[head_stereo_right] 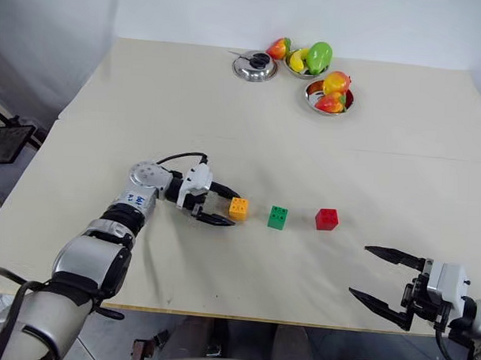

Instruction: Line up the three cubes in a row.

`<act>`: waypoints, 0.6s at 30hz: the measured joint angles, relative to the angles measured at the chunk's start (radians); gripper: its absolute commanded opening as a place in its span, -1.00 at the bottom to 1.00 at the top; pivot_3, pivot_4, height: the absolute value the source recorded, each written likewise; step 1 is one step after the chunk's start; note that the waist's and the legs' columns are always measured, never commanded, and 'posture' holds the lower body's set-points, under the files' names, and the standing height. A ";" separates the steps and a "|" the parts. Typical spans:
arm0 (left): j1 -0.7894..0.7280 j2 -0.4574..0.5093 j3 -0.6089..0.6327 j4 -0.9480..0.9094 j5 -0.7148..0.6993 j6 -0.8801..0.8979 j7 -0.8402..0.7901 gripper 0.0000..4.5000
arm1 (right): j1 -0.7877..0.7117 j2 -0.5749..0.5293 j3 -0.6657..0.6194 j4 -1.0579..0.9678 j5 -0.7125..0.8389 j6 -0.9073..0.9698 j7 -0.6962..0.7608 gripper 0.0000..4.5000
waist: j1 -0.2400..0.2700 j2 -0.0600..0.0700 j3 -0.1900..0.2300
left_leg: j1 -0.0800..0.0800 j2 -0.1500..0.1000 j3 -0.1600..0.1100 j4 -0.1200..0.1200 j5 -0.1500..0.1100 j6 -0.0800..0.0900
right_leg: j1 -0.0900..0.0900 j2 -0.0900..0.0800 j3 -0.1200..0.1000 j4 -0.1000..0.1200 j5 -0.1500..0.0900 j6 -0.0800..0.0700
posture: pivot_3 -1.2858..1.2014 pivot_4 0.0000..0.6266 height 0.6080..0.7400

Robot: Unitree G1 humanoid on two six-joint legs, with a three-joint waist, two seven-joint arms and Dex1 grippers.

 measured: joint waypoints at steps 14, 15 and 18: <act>0.559 0.461 0.200 -0.652 -0.264 0.215 0.023 0.79 | -0.076 -0.083 -0.101 0.203 -0.005 -0.040 0.061 1.00 | -0.017 0.000 0.000 | 0.001 0.000 -0.002 -0.002 0.000 0.000 | 0.001 -0.010 0.000 -0.003 0.000 -0.001 | 0.03 -0.52 1.00; 0.600 0.462 0.224 -0.697 -0.276 0.235 0.048 0.79 | -0.095 -0.091 -0.099 0.211 -0.007 -0.040 0.062 1.00 | -0.019 0.000 0.000 | 0.001 -0.001 -0.003 -0.002 0.000 0.001 | 0.001 -0.013 0.000 -0.003 0.000 -0.001 | 0.03 -0.52 1.00; 0.675 0.468 0.281 -0.787 -0.296 0.287 0.118 0.79 | -0.123 -0.120 -0.098 0.256 -0.022 -0.048 0.077 1.00 | -0.017 0.001 0.000 | 0.001 -0.002 -0.005 -0.003 0.000 0.000 | 0.001 -0.014 -0.003 -0.003 0.000 -0.001 | 0.03 -0.52 1.00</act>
